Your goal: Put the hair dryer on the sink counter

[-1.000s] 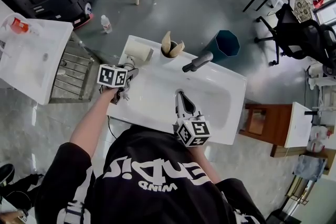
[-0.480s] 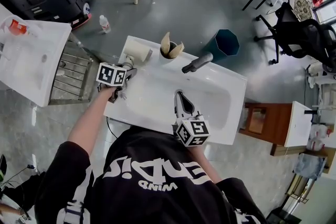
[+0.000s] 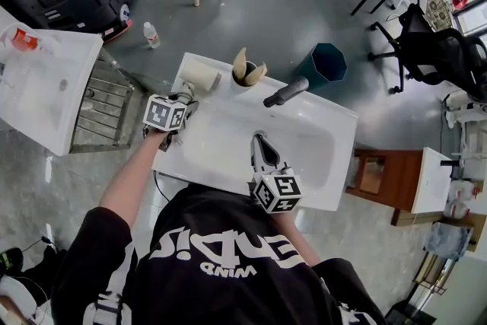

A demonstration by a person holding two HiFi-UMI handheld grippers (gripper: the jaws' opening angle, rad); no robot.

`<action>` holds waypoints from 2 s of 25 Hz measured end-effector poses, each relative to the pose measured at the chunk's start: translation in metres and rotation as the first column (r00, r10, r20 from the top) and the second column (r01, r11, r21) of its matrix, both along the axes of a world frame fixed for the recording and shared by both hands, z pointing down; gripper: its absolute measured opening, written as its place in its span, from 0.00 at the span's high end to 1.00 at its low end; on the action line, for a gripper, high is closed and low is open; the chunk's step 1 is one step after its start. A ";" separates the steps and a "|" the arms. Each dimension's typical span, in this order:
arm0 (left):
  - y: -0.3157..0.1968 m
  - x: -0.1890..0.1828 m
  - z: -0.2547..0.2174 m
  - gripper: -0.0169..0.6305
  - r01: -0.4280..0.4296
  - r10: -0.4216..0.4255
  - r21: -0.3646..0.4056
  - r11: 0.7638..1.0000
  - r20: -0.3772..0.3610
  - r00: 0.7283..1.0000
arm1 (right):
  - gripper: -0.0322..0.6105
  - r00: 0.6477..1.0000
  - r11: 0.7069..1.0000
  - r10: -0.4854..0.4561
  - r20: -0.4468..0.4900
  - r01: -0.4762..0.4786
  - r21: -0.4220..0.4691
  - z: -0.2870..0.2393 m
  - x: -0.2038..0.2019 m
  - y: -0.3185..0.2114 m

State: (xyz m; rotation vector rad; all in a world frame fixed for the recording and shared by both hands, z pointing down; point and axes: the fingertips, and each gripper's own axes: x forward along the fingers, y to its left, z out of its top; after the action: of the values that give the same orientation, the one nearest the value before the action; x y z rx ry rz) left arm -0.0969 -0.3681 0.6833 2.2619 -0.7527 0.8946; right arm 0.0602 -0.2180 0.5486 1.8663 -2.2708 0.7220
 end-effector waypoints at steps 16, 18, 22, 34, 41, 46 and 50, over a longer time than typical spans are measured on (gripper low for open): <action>-0.007 -0.007 0.001 0.58 0.079 -0.081 0.045 0.996 0.030 0.996 | 0.91 1.000 1.000 0.001 0.013 0.000 -0.009 0.003 0.000 0.004; -0.008 -0.007 0.001 0.58 0.085 -0.087 0.054 0.995 0.038 0.995 | 0.91 1.000 1.000 0.001 0.015 -0.001 -0.010 0.003 0.001 0.005; -0.008 -0.008 0.000 0.57 0.087 -0.090 0.067 0.994 0.047 0.995 | 0.91 1.000 1.000 0.001 0.018 0.000 -0.009 0.003 0.003 0.008; -0.004 -0.015 -0.033 0.55 0.134 -0.143 0.206 0.969 0.029 0.989 | 0.91 0.999 1.000 -0.025 0.024 0.025 0.013 -0.002 0.009 0.020; 0.016 -0.018 -0.062 0.55 0.163 -0.169 0.245 0.956 0.001 0.986 | 0.91 0.998 0.998 -0.050 0.031 0.049 0.030 -0.008 0.012 0.030; 0.041 -0.018 -0.081 0.55 0.204 -0.200 0.257 0.945 -0.044 0.979 | 0.91 0.997 0.997 -0.067 0.033 0.065 0.040 -0.012 0.015 0.040; 0.065 -0.017 -0.094 0.55 0.223 -0.212 0.253 0.941 -0.071 0.975 | 0.91 0.996 0.996 -0.077 0.033 0.076 0.047 -0.016 0.017 0.046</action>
State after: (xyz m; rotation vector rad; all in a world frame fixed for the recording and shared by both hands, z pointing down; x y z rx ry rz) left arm -0.1143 -0.3032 0.5890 2.3521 -1.1338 0.6727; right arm 0.0773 -0.1720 0.5330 1.7882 -2.3858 0.7028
